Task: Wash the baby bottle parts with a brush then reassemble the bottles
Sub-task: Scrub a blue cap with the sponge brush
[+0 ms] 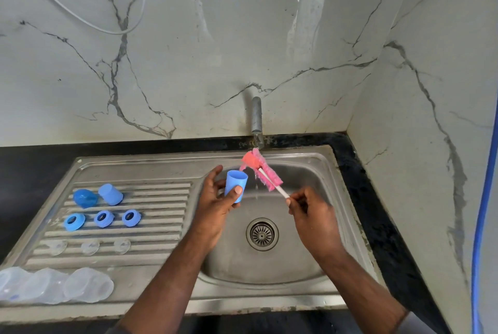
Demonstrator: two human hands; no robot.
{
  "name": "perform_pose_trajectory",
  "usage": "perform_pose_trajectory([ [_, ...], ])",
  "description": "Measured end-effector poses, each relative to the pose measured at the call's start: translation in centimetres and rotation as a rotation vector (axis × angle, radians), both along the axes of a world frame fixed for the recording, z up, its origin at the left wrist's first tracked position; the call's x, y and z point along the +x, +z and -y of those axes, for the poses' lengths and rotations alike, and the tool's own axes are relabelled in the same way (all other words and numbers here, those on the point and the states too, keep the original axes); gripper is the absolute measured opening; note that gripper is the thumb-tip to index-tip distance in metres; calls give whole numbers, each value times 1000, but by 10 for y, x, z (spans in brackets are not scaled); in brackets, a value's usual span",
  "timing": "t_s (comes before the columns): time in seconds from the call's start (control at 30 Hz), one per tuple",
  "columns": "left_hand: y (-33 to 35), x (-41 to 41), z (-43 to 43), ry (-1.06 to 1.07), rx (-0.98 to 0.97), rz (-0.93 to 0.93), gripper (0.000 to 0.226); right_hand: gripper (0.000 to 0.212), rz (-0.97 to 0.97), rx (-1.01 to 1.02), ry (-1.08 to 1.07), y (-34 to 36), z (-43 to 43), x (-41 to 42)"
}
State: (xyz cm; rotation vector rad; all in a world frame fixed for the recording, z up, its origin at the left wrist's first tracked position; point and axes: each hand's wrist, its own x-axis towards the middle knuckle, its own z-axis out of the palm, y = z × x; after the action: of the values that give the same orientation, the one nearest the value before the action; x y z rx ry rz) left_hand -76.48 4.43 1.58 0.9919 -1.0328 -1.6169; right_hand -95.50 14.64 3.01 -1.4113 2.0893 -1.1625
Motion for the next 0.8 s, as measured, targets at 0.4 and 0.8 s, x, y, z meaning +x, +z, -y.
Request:
perform_pose_trajectory([
  [0.4,0,45,19,-68,-141,106,48,7,-406,44,415,28,10,-25],
  [0.8,11,37,14,-156,42,-117,58,15,-708,88,325,44,34,2],
])
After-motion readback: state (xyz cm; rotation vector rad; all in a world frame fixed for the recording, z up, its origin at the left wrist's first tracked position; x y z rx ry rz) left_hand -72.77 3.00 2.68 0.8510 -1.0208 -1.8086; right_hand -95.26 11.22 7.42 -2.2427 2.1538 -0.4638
